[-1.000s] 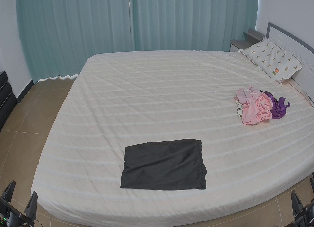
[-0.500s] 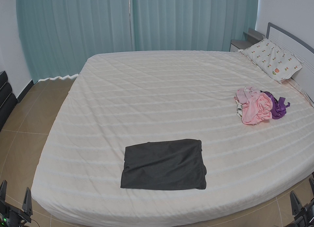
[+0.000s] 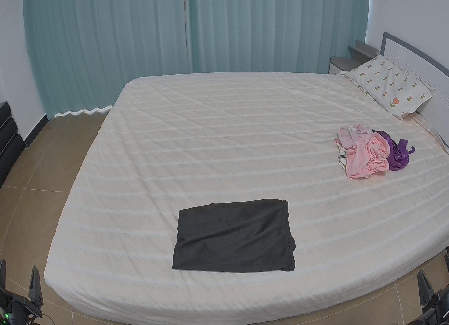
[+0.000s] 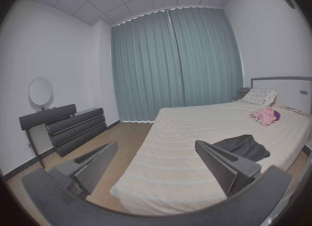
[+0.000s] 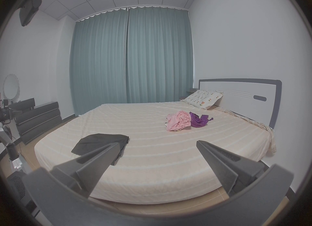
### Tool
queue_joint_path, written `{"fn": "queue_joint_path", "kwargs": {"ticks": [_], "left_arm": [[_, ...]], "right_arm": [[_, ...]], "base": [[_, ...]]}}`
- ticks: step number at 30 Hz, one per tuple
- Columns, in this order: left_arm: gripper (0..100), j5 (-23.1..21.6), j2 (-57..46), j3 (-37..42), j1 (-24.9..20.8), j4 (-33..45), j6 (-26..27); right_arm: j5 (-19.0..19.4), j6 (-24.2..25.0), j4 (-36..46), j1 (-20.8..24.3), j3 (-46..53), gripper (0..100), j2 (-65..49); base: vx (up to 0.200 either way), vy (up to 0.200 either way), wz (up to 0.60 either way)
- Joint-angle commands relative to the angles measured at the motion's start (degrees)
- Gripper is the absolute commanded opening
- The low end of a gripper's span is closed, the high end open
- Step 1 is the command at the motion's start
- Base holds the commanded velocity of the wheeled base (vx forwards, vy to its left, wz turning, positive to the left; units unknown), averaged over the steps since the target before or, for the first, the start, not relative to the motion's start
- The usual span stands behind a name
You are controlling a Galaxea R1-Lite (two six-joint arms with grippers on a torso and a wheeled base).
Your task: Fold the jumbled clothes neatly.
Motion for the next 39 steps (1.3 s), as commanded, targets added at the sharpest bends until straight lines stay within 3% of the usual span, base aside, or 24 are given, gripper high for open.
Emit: {"fn": "queue_joint_path", "kwargs": {"ticks": [1,11,16,21,26,27,37,39], "left_arm": [[100,-3.09,-4.33,0.75,-1.86,-0.10,-0.25],[100,-15.13,-4.25,1.01,-1.86,2.53,-3.77],[100,-15.22,-4.33,1.01,-1.77,2.71,-3.77],[100,-15.22,-4.42,1.01,-1.77,2.62,-3.77],[100,-15.22,-4.42,1.01,-1.77,2.62,-3.68],[100,-15.22,-4.42,1.01,-1.77,2.62,-3.77],[100,-15.22,-4.42,1.01,-1.77,2.62,-3.77],[100,-15.22,-4.42,1.01,-1.77,2.62,-3.77]], "right_arm": [[-0.09,0.69,-0.09,0.86,0.14,100,-2.08],[2.11,2.53,-1.24,0.86,0.41,100,-2.17],[4.66,2.36,-1.59,0.86,0.58,100,-2.17],[7.91,-1.16,-1.76,0.86,0.58,100,-2.17],[7.91,-6.17,-4.49,0.86,1.90,100,-2.17],[7.30,-7.92,-8.27,0.86,3.22,100,-2.26],[7.12,-8.80,-8.36,0.86,3.22,100,-2.26],[5.01,-8.72,-8.27,0.86,3.22,100,-2.26]], "base": [[0.000,0.000,0.00],[0.000,0.000,0.00],[0.000,0.000,0.00],[0.000,0.000,0.00],[0.000,0.000,0.00],[0.000,0.000,0.00],[0.000,0.000,0.00],[0.000,0.000,0.00]]}}
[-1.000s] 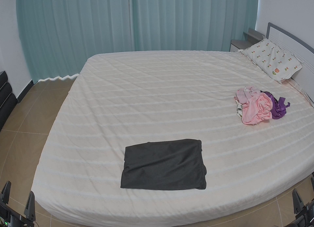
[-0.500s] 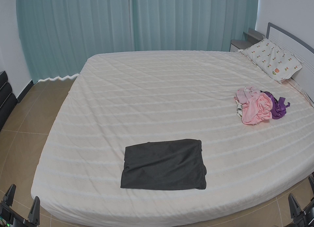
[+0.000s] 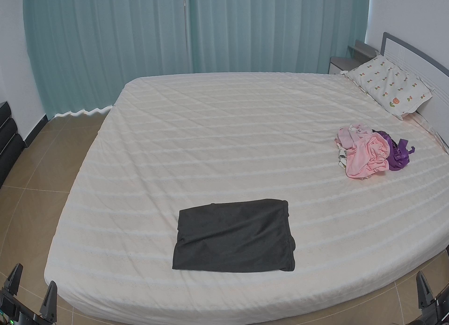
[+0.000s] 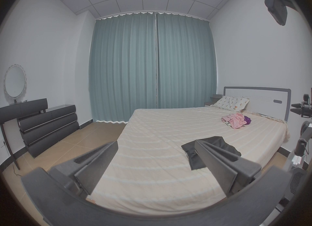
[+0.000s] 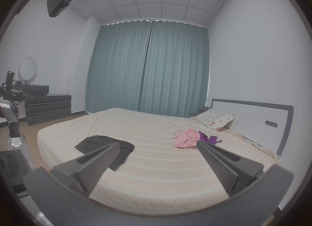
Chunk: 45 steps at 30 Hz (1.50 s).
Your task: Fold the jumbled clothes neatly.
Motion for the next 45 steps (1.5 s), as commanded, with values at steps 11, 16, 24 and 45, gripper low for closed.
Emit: {"fn": "queue_joint_path", "kwargs": {"ticks": [11,16,24,45], "left_arm": [[100,0.02,-0.77,1.01,0.01,0.09,-0.07],[100,0.11,-0.77,1.01,0.01,0.09,-0.07],[100,0.11,-0.77,1.01,0.01,0.00,0.02],[100,0.02,-0.68,1.01,0.01,0.00,-2.17]], "right_arm": [[-5.37,8.11,4.44,0.01,0.75,100,-0.77],[-5.54,8.37,3.91,0.01,1.01,100,-0.77],[-5.46,8.37,3.91,0.09,1.01,100,-0.77],[-5.37,8.55,3.91,0.09,0.92,100,-0.77]], "base": [[0.000,0.000,0.00],[0.000,0.000,0.00],[0.000,0.000,0.00],[0.000,0.000,0.00]]}}
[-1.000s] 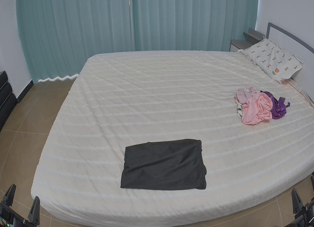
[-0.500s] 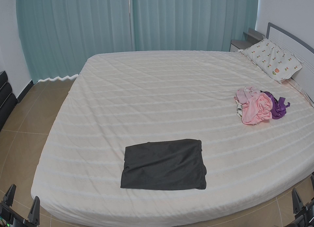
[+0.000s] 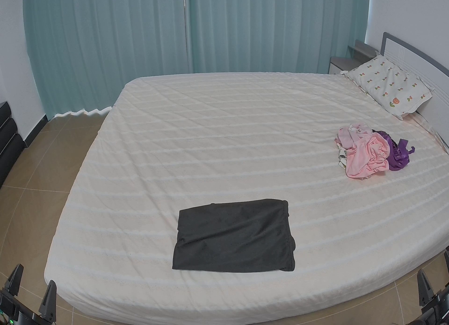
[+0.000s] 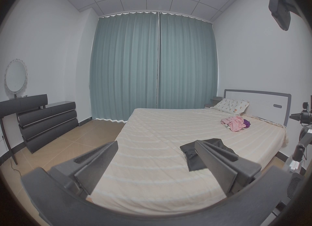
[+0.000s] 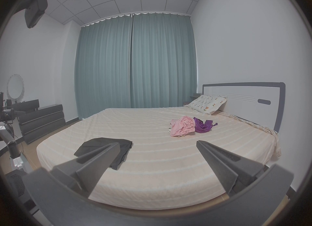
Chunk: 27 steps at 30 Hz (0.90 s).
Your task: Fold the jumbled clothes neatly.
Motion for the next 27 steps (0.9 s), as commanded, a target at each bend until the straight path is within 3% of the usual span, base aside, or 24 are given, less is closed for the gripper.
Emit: {"fn": "queue_joint_path", "kwargs": {"ticks": [1,27], "left_arm": [[100,0.02,-0.70,1.01,0.01,0.00,-0.08],[100,0.02,-0.70,1.01,0.01,0.00,1.42]], "right_arm": [[0.03,-0.08,0.00,0.01,1.01,100,-0.81],[0.12,0.09,0.00,0.01,1.01,100,-0.81]], "base": [[0.000,0.000,0.00],[0.000,0.000,0.00]]}}
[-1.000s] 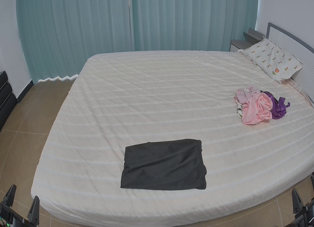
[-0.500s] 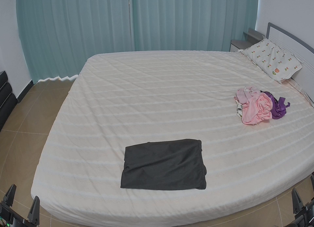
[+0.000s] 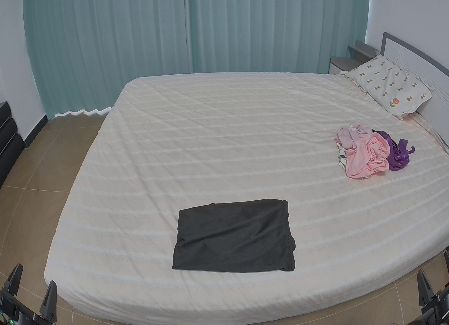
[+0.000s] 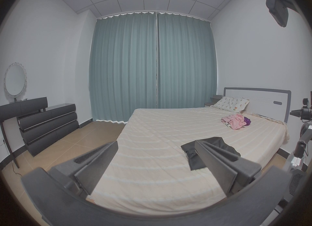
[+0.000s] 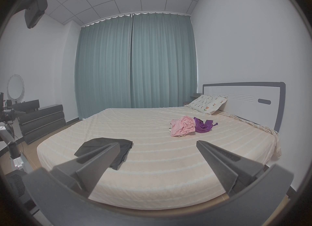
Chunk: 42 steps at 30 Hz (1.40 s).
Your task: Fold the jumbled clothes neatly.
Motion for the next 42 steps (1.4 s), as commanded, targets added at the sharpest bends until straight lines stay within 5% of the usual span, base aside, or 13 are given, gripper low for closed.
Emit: {"fn": "queue_joint_path", "kwargs": {"ticks": [1,42], "left_arm": [[100,0.04,-0.75,1.01,0.01,0.00,-0.03],[100,0.04,-0.75,1.01,0.01,0.00,-0.03]], "right_arm": [[0.01,-0.02,0.00,-0.01,1.01,100,-0.84],[0.01,0.16,0.00,-0.01,1.01,100,-0.84]], "base": [[0.000,0.000,0.00],[0.000,0.000,0.00]]}}
